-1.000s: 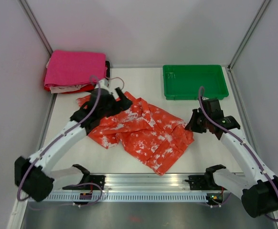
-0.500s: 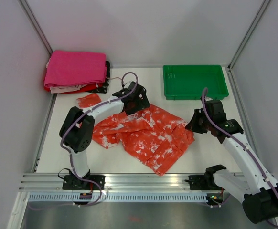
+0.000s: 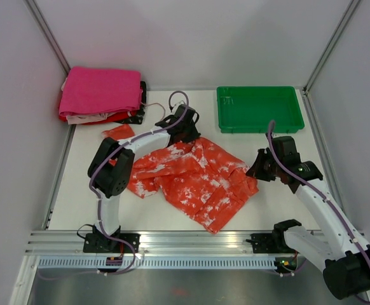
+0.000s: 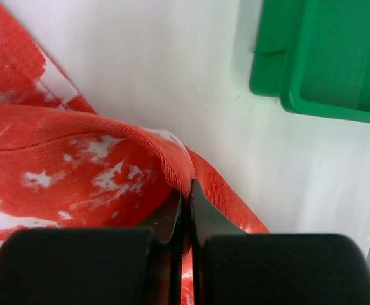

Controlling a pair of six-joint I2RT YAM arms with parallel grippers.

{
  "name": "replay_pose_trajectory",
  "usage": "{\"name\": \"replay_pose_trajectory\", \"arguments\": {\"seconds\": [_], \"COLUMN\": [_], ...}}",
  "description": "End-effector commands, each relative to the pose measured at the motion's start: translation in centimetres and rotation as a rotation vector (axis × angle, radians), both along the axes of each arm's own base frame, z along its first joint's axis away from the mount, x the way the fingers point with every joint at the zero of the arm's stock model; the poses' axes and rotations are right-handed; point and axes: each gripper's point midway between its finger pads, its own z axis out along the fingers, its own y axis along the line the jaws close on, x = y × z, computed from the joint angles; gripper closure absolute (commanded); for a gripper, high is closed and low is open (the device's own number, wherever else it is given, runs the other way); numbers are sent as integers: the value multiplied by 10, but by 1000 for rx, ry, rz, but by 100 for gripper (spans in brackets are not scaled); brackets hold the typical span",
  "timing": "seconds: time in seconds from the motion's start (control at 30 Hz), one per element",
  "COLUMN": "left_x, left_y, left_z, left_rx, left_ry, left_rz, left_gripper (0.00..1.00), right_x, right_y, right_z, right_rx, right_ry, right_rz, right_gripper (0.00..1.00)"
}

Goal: Fold and stack the trousers
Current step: Flatten the trousers out

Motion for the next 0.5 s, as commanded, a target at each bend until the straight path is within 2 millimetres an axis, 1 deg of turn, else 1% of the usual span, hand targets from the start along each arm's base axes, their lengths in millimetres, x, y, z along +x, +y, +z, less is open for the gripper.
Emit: {"name": "replay_pose_trajectory", "arguments": {"seconds": [0.0, 0.03, 0.07, 0.1, 0.13, 0.17, 0.2, 0.23, 0.27, 0.3, 0.33, 0.37, 0.4, 0.43, 0.47], "left_x": [2, -5, -6, -29, -43, -63, -86, -104, -119, -134, -142, -157, -165, -179, -186], "left_y": [-6, 0, 4, 23, 48, 56, 73, 93, 97, 108, 110, 106, 102, 89, 81], "left_z": [63, 78, 110, 89, 147, 156, 132, 158, 145, 103, 91, 74, 61, 51, 50], "left_rx": [-109, -120, -162, -133, -183, -205, -216, -277, -322, -281, -288, -304, -290, -279, -279], "left_ry": [-200, -252, -375, -371, -519, -578, -611, -692, -659, -581, -547, -495, -452, -411, -385], "left_rz": [-51, -60, -67, -59, 18, 28, 45, 103, 129, 134, 134, 116, 87, 37, 19], "left_gripper": [98, 98, 98, 98, 98, 98, 98, 98, 98, 98, 98, 98, 98, 98, 98], "right_x": [6, 9, 13, 15, 18, 22, 25, 29, 33, 38, 40, 43, 46, 47, 47], "right_y": [-11, -19, -22, -24, -25, -29, -30, -30, -29, -28, -27, -25, -24, -22, -23], "right_z": [8, 10, 18, 21, 25, 30, 31, 28, 29, 22, 21, 20, 16, 13, 11], "right_rx": [-29, -60, -58, -61, -58, -73, -76, -84, -90, -104, -106, -106, -106, -104, -107], "right_ry": [-37, -56, -78, -91, -104, -122, -126, -114, -111, -84, -77, -72, -63, -56, -55], "right_rz": [-73, -115, -142, -159, -174, -203, -207, -207, -206, -197, -189, -181, -176, -174, -176], "right_gripper": [100, 100, 100, 100, 100, 100, 100, 100, 100, 100, 100, 100, 100, 100, 100]}}
